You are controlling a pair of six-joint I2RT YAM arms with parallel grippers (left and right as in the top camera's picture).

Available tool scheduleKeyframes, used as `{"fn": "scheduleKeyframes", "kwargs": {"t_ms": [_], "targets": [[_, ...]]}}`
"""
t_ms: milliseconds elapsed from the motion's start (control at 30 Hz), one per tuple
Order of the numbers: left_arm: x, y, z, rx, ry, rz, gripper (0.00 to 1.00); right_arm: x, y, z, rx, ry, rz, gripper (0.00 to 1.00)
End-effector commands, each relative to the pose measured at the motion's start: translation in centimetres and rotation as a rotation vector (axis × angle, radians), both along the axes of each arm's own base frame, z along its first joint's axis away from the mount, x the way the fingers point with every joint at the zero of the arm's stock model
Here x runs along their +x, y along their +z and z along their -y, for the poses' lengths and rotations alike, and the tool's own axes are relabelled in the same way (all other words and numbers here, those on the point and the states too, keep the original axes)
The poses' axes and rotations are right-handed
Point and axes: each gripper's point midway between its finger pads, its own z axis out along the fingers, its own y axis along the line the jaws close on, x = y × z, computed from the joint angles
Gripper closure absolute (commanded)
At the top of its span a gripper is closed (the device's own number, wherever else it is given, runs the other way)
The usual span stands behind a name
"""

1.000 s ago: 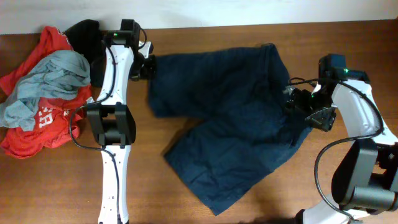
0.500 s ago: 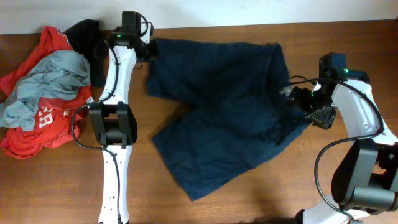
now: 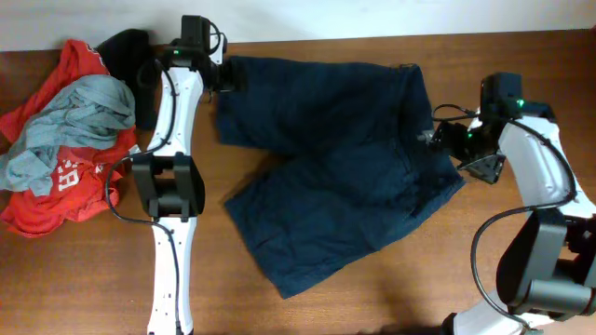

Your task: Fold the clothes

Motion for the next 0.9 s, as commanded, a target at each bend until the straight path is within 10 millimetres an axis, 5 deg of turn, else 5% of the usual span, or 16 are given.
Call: {"fn": "scheduleKeyframes", "kwargs": {"t_ms": [0,167,367,667,867], "targets": [[-1.3,12.4,-0.3,-0.011,0.002,0.137,0.01,2.2,5.5,0.3,-0.039,0.067,0.129,0.02],[-7.6,18.7,-0.5,-0.023,0.012,0.058,0.01,1.3,13.7,0.1,-0.072,0.096,0.237,0.02],[-14.8,21.8,-0.3,-0.048,-0.006,-0.088,0.01,-3.8,19.2,-0.2,-0.12,0.085,0.286,0.02],[-19.0,27.7,4.8,-0.084,-0.156,0.018,0.01,-12.2,23.7,-1.0,-0.176,0.059,0.346,0.0],[-25.5,28.2,4.6,0.08,-0.101,-0.042,0.01,-15.2,25.4,-0.5,-0.245,0.034,0.398,0.01]]}}
